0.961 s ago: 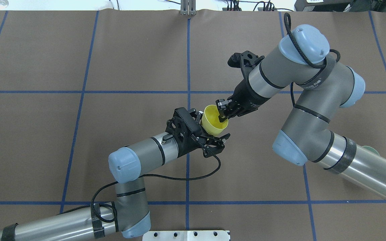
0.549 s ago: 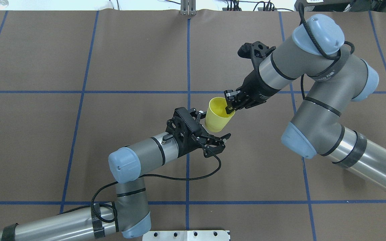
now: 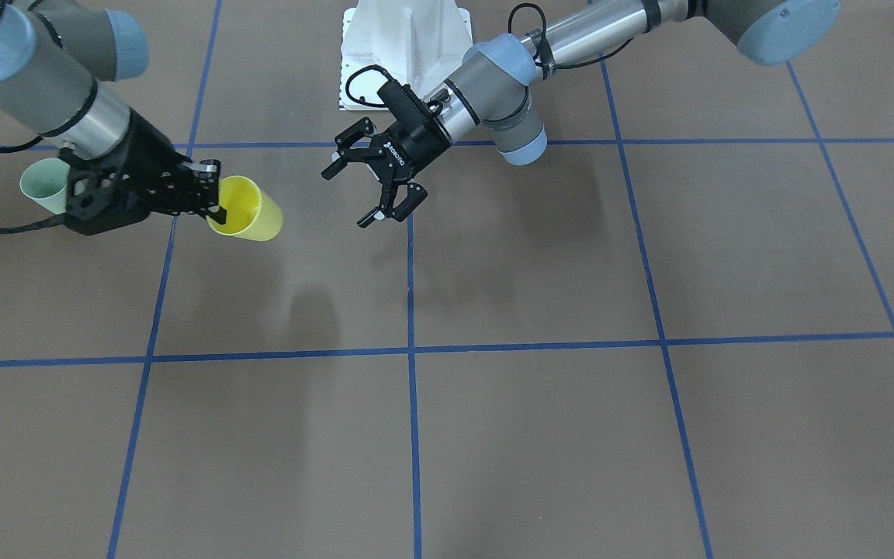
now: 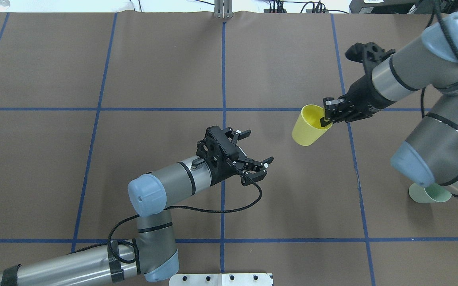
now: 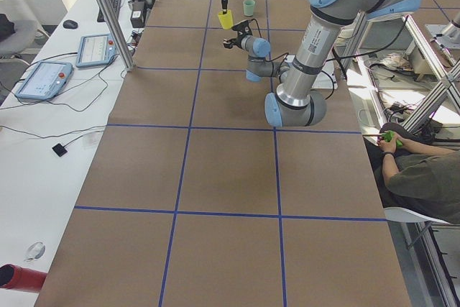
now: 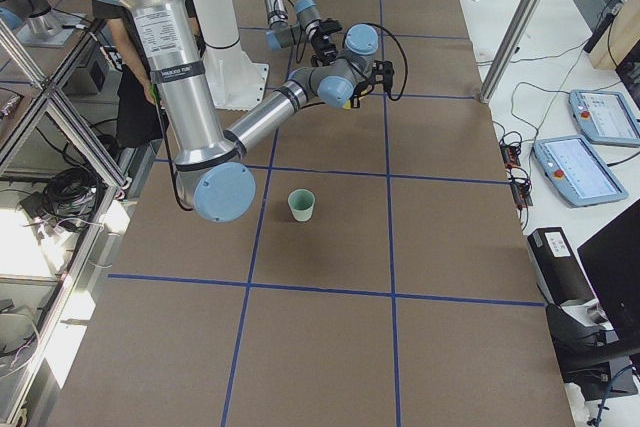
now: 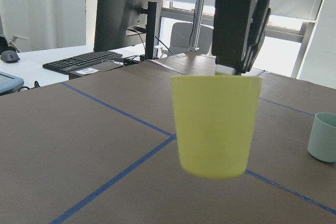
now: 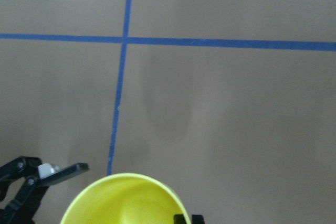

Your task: Transfer and stack yellow cup on green cup

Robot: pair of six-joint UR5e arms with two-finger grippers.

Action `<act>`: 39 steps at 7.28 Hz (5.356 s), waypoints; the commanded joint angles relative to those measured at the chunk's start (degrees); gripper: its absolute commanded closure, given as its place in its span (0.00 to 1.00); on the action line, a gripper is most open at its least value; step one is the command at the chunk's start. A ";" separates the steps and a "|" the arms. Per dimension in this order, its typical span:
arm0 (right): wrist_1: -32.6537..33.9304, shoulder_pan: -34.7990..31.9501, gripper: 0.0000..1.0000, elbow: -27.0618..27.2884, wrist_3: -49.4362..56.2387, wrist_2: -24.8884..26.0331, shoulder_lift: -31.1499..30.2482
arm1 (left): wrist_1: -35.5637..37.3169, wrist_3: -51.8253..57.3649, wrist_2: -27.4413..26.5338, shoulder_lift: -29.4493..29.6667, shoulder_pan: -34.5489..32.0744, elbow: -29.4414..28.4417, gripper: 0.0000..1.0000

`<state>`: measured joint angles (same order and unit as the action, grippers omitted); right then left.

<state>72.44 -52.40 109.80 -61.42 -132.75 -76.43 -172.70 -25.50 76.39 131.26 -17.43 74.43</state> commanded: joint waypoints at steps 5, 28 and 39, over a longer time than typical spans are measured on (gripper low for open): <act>-11.87 -10.26 1.00 12.80 0.95 7.06 -37.19 | -1.41 -0.16 -5.55 -0.22 0.29 -0.42 0.00; -10.43 -13.32 0.01 -3.52 3.82 6.36 -18.71 | 12.81 -8.76 -7.84 -7.16 -13.21 -2.70 0.01; 1.47 -18.88 0.01 -21.03 18.70 3.99 2.17 | 75.05 -15.02 26.42 -6.54 -38.09 7.66 0.01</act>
<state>73.93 -71.23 88.86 -42.75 -128.50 -74.29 -99.33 -41.06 91.40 125.04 -51.29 80.45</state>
